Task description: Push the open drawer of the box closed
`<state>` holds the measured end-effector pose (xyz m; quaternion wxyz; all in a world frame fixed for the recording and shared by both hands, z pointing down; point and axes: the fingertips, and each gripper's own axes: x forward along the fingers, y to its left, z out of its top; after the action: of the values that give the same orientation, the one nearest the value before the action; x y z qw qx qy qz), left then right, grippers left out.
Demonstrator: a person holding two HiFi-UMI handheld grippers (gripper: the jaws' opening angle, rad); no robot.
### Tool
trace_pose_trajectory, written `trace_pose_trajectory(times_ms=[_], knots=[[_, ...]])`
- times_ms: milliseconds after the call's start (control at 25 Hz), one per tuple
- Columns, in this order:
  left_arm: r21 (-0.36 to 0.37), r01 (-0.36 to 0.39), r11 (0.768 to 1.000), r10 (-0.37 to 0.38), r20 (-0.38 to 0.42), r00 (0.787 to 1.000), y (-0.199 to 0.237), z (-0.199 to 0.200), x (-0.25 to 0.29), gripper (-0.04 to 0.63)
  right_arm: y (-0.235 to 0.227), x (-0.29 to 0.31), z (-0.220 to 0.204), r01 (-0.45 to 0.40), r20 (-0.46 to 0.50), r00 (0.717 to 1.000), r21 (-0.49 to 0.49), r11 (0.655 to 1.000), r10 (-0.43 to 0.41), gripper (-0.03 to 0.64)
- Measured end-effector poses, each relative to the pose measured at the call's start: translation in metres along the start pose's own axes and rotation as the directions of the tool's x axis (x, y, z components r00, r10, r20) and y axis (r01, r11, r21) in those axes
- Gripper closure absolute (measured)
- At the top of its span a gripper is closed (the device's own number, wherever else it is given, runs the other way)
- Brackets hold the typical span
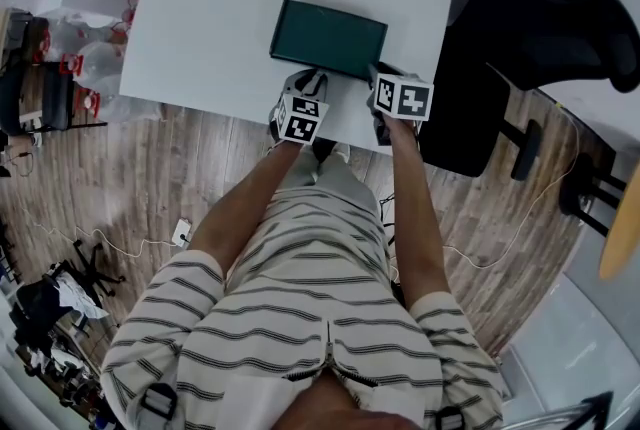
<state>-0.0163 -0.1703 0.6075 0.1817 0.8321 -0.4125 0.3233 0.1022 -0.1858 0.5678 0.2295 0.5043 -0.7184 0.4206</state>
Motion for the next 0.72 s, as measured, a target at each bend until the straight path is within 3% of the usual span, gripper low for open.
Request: trace_pose_trajectory(times_ms=[720], knots=[[0.004,0.018,1.0,-0.018,-0.022,1.0,0.0001,0.0033,0.0056,0.52,-0.0014,0.0,-0.0001,0.01,-0.008,1.0,-0.025,1.0,-0.01,0.528]])
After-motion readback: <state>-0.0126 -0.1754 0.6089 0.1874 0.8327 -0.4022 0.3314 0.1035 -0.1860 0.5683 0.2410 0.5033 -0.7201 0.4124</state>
